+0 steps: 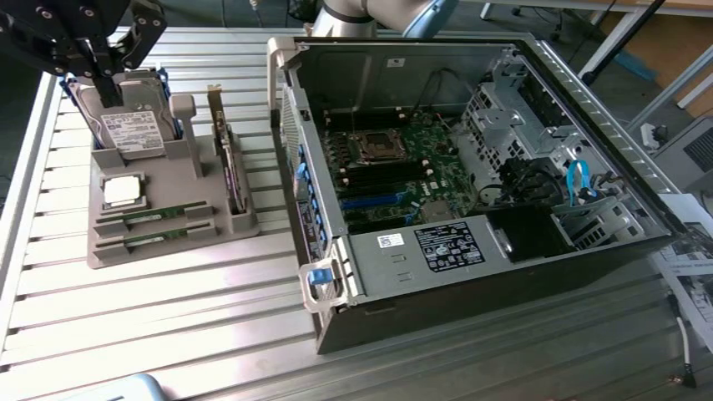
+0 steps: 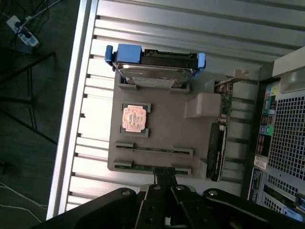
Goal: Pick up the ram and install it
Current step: 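Pick up the ram and move it above insertion slot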
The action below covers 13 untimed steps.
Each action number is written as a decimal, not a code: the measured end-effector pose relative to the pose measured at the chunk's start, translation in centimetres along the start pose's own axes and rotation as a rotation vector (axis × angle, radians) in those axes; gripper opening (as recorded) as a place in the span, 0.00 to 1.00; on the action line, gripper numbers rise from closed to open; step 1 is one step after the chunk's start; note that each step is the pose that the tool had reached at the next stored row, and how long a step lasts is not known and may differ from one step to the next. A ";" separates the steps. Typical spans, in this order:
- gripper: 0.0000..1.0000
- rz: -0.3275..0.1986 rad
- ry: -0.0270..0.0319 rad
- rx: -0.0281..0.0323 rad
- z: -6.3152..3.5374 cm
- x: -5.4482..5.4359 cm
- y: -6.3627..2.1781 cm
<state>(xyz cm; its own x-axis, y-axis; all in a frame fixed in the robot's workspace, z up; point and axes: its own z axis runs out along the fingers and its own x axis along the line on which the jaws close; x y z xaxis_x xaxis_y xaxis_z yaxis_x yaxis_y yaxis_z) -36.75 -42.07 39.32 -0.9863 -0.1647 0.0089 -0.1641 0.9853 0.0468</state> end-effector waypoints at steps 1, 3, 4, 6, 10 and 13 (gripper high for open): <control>0.11 -0.006 0.0040 -0.0006 0.00 0.0 0.00; 0.11 -0.017 0.0123 -0.0018 0.00 0.0 0.00; 0.11 -0.022 0.0160 -0.0023 0.00 0.0 0.00; 0.11 -0.027 0.0219 -0.0034 0.01 0.0 0.00; 0.11 -0.031 0.0298 -0.0045 0.00 0.0 0.00; 0.11 -0.056 0.0437 -0.0063 0.00 0.0 0.00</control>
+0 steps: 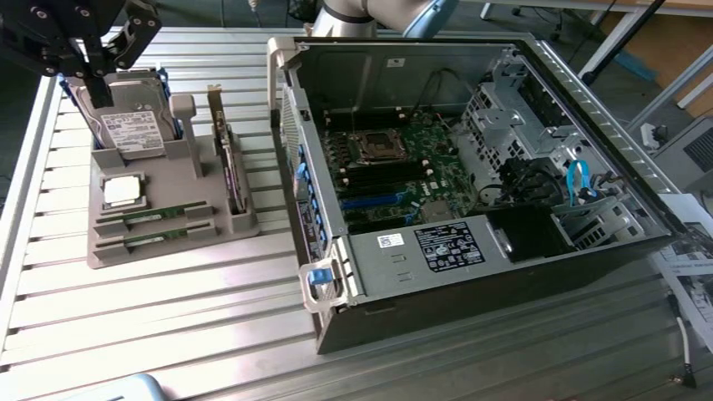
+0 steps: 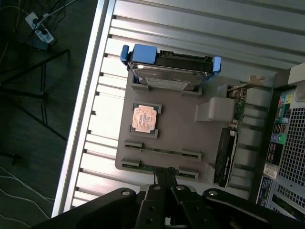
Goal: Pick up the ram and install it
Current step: 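Pick up the ram and move it above insertion slot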
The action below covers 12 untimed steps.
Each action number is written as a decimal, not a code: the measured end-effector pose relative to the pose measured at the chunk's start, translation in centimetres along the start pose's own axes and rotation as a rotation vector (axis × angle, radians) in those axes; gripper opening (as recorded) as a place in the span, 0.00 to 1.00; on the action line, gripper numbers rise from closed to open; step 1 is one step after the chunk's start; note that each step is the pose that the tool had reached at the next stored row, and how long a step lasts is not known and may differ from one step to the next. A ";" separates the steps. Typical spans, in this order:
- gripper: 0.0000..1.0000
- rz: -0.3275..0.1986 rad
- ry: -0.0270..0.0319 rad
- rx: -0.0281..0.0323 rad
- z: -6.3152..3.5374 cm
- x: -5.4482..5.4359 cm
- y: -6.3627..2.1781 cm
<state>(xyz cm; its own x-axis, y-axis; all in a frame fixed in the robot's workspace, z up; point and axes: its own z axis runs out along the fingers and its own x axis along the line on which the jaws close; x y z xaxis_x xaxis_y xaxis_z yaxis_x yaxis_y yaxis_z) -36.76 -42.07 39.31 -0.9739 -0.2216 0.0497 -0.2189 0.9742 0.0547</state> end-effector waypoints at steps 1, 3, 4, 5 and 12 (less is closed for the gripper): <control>0.11 -0.002 0.0022 -0.0004 0.00 0.0 0.00; 0.11 -0.002 0.0031 -0.0004 -0.01 0.0 0.00; 0.11 -0.002 0.0031 -0.0004 -0.01 0.0 0.00; 0.11 -0.002 0.0030 -0.0004 -0.01 0.0 0.00; 0.11 -0.037 0.0186 -0.0021 0.00 0.0 0.00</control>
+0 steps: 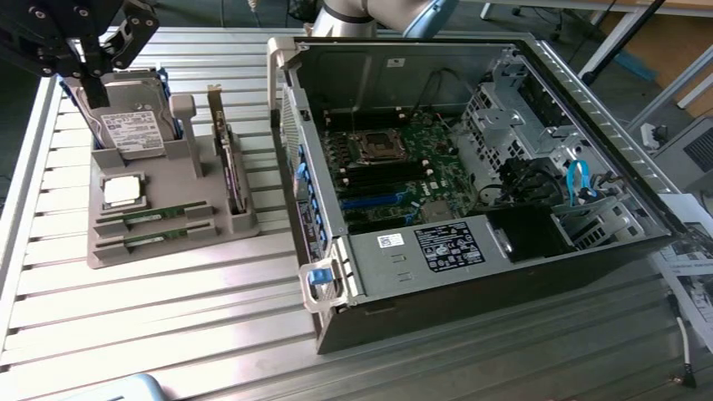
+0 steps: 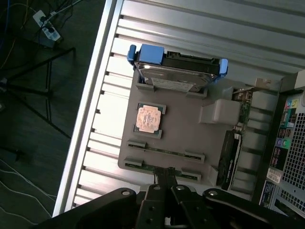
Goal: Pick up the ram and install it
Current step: 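Pick up the ram and move it above insertion slot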
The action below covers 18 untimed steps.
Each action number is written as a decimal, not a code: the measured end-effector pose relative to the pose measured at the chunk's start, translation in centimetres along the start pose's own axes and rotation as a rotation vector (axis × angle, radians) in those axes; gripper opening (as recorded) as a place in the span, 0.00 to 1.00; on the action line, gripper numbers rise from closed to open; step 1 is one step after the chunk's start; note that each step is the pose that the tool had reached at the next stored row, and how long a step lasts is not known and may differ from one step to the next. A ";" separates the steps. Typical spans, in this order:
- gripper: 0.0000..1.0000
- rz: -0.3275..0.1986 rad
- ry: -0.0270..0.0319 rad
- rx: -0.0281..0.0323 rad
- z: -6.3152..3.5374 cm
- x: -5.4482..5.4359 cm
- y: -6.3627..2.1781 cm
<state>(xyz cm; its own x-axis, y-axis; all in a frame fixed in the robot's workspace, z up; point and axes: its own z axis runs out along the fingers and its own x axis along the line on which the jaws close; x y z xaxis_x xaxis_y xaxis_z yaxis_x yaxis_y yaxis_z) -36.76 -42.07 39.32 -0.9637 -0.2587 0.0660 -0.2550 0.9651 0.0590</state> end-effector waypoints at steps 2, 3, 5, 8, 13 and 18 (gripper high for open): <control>0.11 -0.010 0.0043 -0.0003 0.00 0.0 0.00; 0.11 -0.010 0.0045 -0.0004 0.00 0.0 0.00; 0.11 -0.010 0.0046 -0.0004 -0.01 0.0 0.00; 0.11 -0.010 0.0045 -0.0004 0.00 0.0 0.00; 0.11 -0.010 0.0046 -0.0004 0.00 0.0 0.00; 0.11 -0.026 0.0054 0.0006 0.01 0.0 0.00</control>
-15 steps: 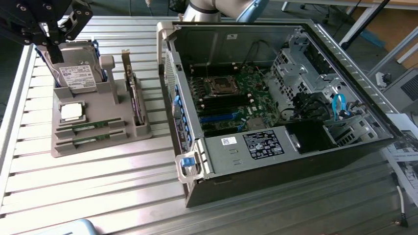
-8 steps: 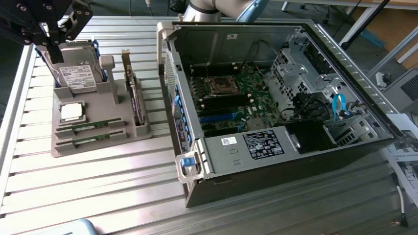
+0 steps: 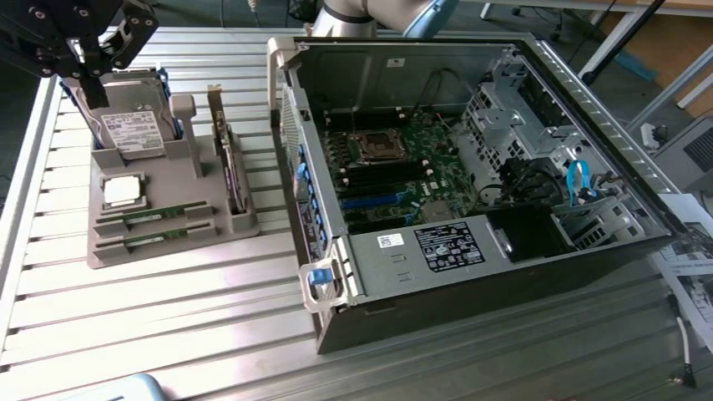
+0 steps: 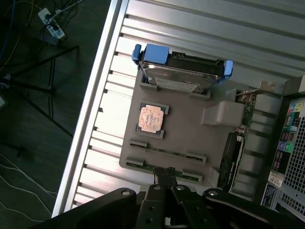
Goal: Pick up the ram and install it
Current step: 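Pick up the ram and move it above insertion slot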
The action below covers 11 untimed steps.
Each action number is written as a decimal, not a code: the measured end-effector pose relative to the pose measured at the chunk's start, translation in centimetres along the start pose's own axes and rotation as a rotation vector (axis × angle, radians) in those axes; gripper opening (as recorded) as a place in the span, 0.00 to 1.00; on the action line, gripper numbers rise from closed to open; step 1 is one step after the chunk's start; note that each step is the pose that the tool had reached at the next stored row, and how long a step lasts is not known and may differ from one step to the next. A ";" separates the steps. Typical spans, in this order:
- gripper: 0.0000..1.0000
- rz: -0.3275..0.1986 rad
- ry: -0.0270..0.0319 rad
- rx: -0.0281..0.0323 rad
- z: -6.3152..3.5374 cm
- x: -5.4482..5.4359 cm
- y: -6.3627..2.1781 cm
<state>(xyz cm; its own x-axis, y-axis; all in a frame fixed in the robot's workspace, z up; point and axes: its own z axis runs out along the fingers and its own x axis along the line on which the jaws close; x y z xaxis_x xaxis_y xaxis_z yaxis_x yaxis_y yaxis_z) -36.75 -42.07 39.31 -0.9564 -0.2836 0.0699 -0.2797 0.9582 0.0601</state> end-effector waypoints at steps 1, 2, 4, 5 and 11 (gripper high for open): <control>0.11 -0.010 0.0006 0.0007 0.00 0.0 0.00; 0.11 -0.020 0.0014 0.0015 -0.01 0.0 0.00; 0.11 -0.048 0.0029 0.0034 0.00 0.0 0.00; 0.11 -0.067 0.0041 0.0047 0.01 0.0 0.00; 0.11 -0.175 0.0106 0.0123 0.05 0.0 0.00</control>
<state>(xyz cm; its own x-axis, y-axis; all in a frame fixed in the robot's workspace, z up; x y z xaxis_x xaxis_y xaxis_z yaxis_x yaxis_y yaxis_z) -36.74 -42.07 39.26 -0.8920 -0.4466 0.0699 -0.4431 0.8944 0.0601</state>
